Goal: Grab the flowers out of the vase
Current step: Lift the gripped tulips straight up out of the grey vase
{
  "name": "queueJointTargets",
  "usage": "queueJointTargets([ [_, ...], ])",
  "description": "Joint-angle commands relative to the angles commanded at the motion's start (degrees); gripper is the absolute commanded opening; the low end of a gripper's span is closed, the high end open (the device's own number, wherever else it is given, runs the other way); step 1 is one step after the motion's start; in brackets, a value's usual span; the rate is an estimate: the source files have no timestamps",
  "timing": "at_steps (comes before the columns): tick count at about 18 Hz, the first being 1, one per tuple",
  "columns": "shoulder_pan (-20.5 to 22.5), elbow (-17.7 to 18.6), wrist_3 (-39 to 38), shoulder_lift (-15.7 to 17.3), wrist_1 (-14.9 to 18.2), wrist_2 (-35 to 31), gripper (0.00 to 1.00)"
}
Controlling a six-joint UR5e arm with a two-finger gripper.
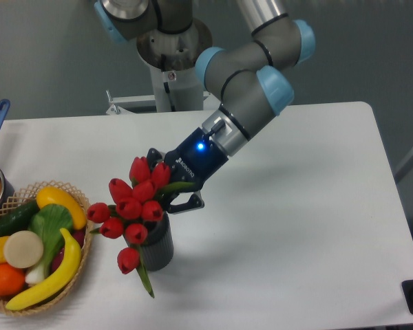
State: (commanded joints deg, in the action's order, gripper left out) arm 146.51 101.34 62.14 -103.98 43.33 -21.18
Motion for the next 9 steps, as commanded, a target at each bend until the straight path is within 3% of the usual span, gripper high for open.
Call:
queueJointTargets([
  [9,1.05,-6.50,-10.54,2.20,0.00,0.00,0.30],
])
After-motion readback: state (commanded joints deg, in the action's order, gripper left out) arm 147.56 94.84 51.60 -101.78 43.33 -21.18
